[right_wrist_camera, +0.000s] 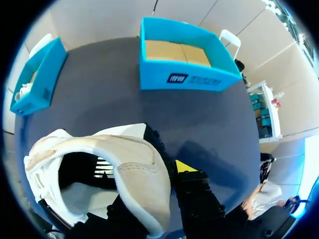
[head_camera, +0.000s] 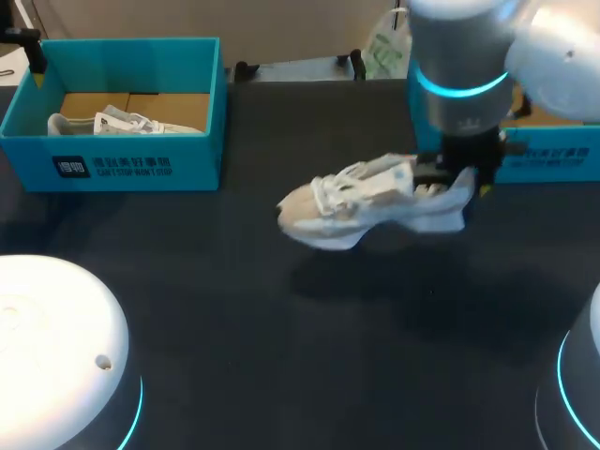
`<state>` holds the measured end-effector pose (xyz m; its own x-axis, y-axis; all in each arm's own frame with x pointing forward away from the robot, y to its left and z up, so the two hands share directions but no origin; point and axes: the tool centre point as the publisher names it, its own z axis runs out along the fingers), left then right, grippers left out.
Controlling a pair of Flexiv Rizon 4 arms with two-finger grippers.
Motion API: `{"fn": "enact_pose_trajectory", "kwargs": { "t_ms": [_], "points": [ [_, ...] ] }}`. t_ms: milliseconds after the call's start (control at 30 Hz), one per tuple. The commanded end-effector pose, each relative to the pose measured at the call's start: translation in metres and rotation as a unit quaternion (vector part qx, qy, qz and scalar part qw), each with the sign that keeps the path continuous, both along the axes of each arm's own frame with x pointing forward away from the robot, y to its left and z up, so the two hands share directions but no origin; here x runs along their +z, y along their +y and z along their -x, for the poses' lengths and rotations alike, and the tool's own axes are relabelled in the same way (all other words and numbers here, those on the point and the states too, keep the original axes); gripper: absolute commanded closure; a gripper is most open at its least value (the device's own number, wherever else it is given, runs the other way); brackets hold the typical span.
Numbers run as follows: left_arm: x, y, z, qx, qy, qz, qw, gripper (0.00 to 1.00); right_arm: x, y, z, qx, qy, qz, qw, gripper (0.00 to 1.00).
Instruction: Take the shoe out of the shoebox, open the shoe tongue, remove and reinsert the insole, then place the shoe into the shoebox
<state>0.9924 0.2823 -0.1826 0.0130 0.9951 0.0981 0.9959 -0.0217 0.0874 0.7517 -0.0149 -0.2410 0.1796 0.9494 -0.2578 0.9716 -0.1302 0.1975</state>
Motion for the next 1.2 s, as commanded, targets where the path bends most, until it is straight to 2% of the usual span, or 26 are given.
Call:
{"fn": "enact_pose_trajectory", "kwargs": {
  "t_ms": [33,500,767,1033,1200],
  "points": [
    [0.000,0.000,0.001,0.000,-0.001,-0.001,1.000,0.00,-0.025,0.035,0.013,0.002,0.018,-0.029,0.999,1.00],
    [0.000,0.000,0.001,0.000,-0.001,-0.001,1.000,0.00,-0.025,0.035,0.013,0.002,0.018,-0.029,0.999,1.00],
    [0.000,0.000,0.001,0.000,-0.001,-0.001,1.000,0.00,-0.068,0.077,0.040,0.033,0.038,-0.006,0.999,1.00],
    [0.000,0.000,0.001,0.000,-0.001,-0.001,1.000,0.00,-0.084,0.103,0.058,0.041,0.043,0.005,0.998,1.00],
    [0.000,0.000,0.001,0.000,-0.001,-0.001,1.000,0.00,-0.098,0.115,0.065,0.048,0.055,-0.012,0.997,1.00]
  ]
}}
